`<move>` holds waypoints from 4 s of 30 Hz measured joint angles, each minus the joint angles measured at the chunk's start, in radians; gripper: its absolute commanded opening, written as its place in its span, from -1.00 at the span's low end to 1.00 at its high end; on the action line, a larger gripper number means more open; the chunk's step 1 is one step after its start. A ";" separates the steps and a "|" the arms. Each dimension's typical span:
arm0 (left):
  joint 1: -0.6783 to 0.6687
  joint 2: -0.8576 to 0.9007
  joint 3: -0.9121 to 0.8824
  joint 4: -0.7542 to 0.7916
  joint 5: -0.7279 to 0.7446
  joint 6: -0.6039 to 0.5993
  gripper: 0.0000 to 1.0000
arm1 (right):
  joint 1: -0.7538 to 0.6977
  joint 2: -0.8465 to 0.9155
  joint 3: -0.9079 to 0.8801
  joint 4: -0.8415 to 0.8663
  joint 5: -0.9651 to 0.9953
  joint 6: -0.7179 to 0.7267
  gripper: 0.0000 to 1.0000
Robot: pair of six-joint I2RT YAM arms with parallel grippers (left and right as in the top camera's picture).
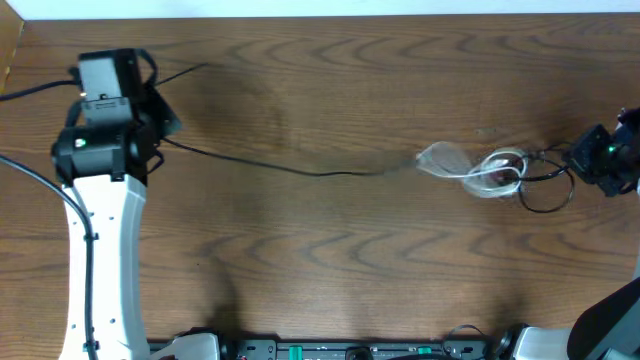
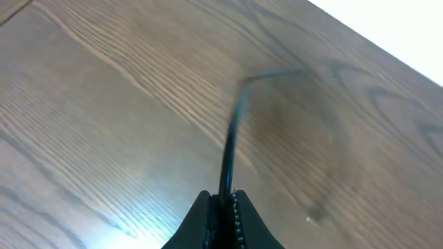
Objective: Untangle cables
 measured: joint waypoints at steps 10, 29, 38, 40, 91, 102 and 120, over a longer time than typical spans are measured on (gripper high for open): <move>-0.016 0.000 0.000 0.165 0.235 0.049 -0.86 | 0.023 0.063 0.000 0.027 -0.126 -0.052 -0.98; -0.076 -0.037 -0.002 0.442 0.972 -0.037 -0.85 | 0.694 0.098 -0.005 0.472 -0.194 0.153 -0.41; -0.080 -0.037 -0.003 0.523 1.070 -0.076 -0.85 | 0.721 0.130 0.003 0.473 -0.187 0.166 0.99; -0.082 -0.037 -0.002 0.572 1.075 -0.097 -0.85 | 0.716 0.130 0.024 0.483 -0.220 0.136 0.99; -0.246 -0.037 -0.003 0.616 1.299 -0.316 -0.03 | 0.087 -0.394 0.274 0.610 -0.468 0.198 -0.98; -0.247 -0.038 0.000 0.408 1.186 -0.169 -0.03 | -0.135 -0.248 0.275 0.340 -0.514 0.155 -0.71; -0.247 -0.038 0.000 -0.056 0.432 -0.028 -0.03 | 0.364 -0.151 0.275 -0.499 -0.094 -0.203 0.45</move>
